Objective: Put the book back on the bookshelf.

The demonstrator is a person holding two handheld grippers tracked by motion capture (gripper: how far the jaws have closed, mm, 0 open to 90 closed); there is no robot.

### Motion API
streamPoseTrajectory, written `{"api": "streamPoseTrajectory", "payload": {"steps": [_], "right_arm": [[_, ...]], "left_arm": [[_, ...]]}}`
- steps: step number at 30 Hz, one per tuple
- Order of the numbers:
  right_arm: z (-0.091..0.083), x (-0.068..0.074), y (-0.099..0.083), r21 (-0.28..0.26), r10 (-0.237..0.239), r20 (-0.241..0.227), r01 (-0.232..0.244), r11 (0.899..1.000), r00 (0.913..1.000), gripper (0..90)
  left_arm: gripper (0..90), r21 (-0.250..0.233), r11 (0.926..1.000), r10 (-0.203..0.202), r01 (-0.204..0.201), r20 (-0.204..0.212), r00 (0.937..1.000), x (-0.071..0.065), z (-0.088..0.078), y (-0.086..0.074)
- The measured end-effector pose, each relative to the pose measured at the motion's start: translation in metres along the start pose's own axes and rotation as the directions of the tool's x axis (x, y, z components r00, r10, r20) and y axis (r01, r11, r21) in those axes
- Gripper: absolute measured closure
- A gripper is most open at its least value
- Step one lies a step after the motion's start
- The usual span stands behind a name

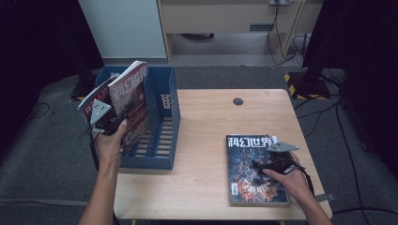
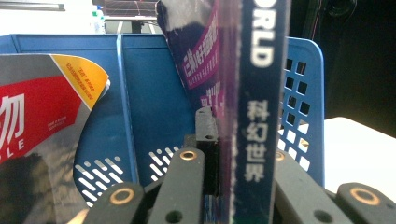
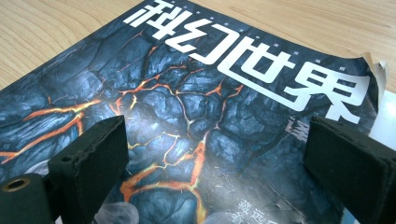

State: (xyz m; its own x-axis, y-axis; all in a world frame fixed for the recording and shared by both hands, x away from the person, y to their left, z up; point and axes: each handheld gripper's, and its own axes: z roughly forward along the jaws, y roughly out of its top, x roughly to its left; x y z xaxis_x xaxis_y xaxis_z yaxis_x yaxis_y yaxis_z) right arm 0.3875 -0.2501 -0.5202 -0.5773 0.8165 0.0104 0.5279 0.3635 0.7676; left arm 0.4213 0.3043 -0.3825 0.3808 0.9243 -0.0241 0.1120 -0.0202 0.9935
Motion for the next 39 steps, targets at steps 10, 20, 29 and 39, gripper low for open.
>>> {"api": "streamPoseTrajectory", "payload": {"steps": [10,20,29,39], "right_arm": [[0.0,0.0,0.0,0.0,0.0,0.0,0.0,1.0,1.0,6.8],[0.0,0.0,0.0,0.0,0.0,0.001,0.0,1.0,1.0,6.8],[0.0,0.0,0.0,0.0,0.0,0.002,0.0,1.0,1.0,6.8],[0.0,0.0,0.0,0.0,0.0,0.001,0.0,1.0,1.0,6.8]], "left_arm": [[84.0,-0.003,0.9997,-0.024,0.024,-0.001,0.9997,0.003,-0.002,-0.014],[84.0,0.002,0.9989,-0.047,0.047,-0.008,0.9989,0.004,-0.004,-0.032],[83.9,0.004,0.9978,-0.066,0.066,-0.033,0.9973,0.005,-0.01,-0.046],[83.5,0.014,0.9961,-0.086,0.087,-0.059,0.9945,0.004,-0.023,-0.053]]}}
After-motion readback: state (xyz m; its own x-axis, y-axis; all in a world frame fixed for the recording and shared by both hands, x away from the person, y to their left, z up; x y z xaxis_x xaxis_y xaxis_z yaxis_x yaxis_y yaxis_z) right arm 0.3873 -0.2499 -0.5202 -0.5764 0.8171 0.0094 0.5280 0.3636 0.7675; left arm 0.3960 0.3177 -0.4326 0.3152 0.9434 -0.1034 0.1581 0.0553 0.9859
